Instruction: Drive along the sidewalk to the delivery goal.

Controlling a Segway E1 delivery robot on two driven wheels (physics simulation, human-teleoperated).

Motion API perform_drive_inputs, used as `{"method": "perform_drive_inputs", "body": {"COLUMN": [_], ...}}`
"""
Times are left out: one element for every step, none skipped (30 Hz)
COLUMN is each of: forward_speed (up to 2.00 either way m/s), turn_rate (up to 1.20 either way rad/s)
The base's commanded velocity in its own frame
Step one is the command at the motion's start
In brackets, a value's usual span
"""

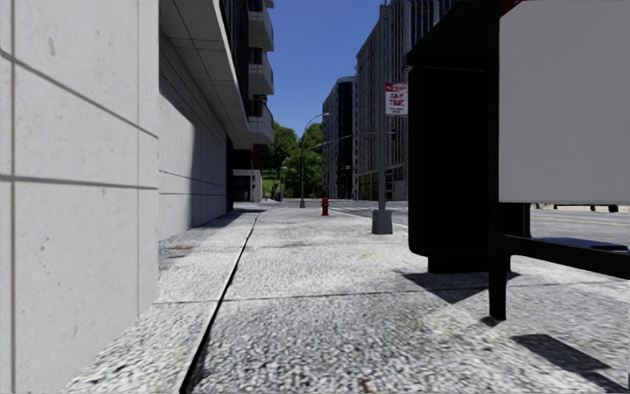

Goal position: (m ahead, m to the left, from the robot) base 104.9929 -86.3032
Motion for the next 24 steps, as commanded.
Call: {"method": "perform_drive_inputs", "body": {"forward_speed": [2.0,2.0,2.0,2.0,2.0,2.0,2.0,2.0,2.0,2.0,2.0,2.0,2.0,2.0,2.0,2.0,2.0,2.0,2.0,2.0,2.0,2.0,2.0,2.0], "turn_rate": [0.26,0.27,0.27,0.27,0.27,0.27,0.28,0.28,0.28,0.28,0.28,0.28,0.28,0.28,0.28,0.28,0.28,0.28,0.28,0.0,0.0,0.0,0.0,0.0]}}
